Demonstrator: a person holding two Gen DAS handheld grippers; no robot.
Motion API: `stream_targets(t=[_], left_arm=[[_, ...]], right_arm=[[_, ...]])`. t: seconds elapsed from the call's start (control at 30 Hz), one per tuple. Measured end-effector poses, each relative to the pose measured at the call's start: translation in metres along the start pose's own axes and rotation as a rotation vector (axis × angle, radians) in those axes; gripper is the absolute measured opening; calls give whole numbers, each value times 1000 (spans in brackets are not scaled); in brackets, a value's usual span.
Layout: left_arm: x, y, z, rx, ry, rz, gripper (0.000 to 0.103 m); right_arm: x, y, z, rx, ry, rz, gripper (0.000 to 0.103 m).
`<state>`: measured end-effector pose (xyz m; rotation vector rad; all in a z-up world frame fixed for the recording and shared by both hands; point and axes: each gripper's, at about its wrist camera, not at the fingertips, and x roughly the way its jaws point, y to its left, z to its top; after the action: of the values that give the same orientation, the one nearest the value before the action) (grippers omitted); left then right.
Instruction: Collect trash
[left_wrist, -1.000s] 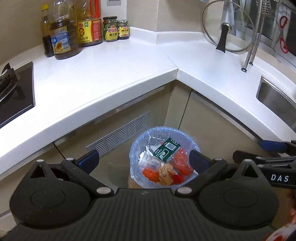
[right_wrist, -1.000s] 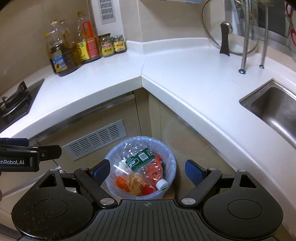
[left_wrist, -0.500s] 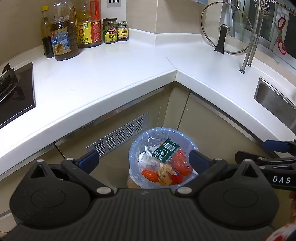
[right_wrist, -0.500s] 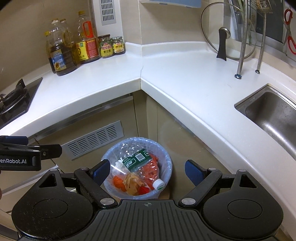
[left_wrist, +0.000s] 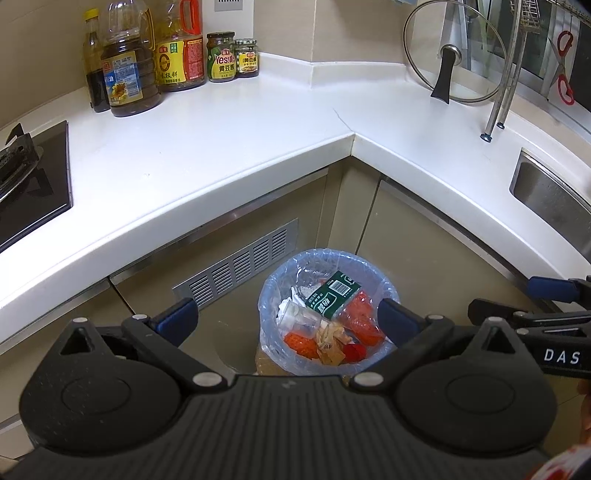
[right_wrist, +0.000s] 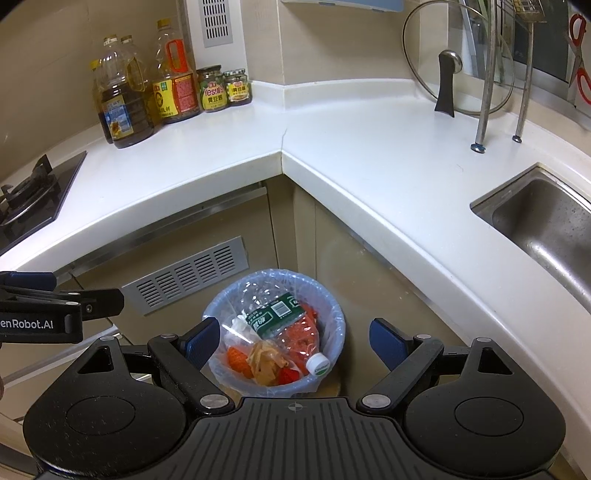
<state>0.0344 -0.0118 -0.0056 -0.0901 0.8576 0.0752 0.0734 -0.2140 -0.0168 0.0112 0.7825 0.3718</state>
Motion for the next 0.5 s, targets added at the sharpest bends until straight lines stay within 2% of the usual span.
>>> stream_targets(t=[0.5], left_arm=[[0, -3, -3, 4, 3, 0, 103]], right_arm=[[0, -4, -1, -2, -3, 0, 88]])
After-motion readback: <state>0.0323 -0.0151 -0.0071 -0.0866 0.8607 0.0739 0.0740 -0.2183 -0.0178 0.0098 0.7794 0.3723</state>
